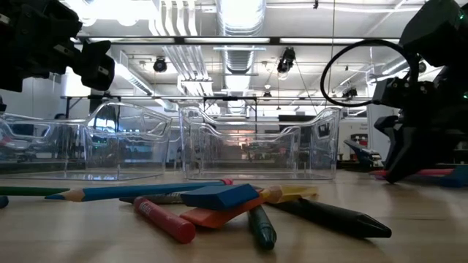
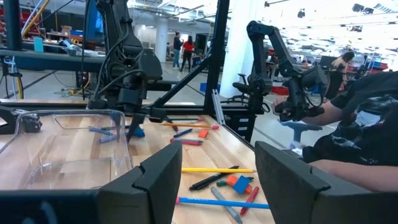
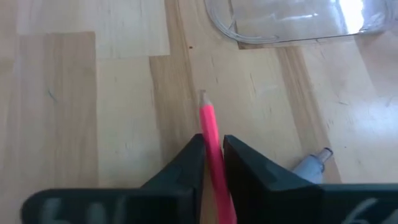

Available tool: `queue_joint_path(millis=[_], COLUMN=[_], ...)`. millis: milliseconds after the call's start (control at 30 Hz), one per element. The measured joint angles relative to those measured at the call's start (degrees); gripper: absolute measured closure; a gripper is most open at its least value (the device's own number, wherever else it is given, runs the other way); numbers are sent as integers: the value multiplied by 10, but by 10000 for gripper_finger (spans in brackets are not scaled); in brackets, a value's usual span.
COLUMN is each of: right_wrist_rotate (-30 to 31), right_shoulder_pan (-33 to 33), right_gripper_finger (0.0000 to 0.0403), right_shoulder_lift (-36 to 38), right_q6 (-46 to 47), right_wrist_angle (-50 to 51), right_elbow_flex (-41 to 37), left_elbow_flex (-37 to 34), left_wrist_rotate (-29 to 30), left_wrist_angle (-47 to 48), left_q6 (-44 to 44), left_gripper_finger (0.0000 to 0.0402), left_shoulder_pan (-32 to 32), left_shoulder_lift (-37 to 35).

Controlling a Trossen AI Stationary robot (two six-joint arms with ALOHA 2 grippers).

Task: Sort crayons/erasers/pens/pencils in bins
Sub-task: Put the pink pencil into the bottom right transparent bin

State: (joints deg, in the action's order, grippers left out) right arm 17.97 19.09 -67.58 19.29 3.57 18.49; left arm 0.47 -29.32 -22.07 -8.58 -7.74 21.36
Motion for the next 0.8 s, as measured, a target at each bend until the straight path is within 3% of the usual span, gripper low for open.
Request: queue_joint_path(millis=[267, 533, 800], right_wrist_rotate=[-1, -3, 11], right_shoulder_pan=[0, 0, -5], right_gripper_finger=[377, 378, 379], right_shoulder_lift=[61, 138, 101], right_q6=[0, -72, -212], right_wrist_angle=[39, 72, 67], right_elbow_flex=[12, 104, 244], left_elbow_flex=[0, 0, 0], left_wrist_rotate=[0, 0, 0], left_wrist_angle=[0, 0, 0], left_q6=[0, 0, 0], left_gripper_finger=[214, 214, 214], left_shoulder_pan=[0, 0, 0], left_shoulder_lift=[0, 0, 0])
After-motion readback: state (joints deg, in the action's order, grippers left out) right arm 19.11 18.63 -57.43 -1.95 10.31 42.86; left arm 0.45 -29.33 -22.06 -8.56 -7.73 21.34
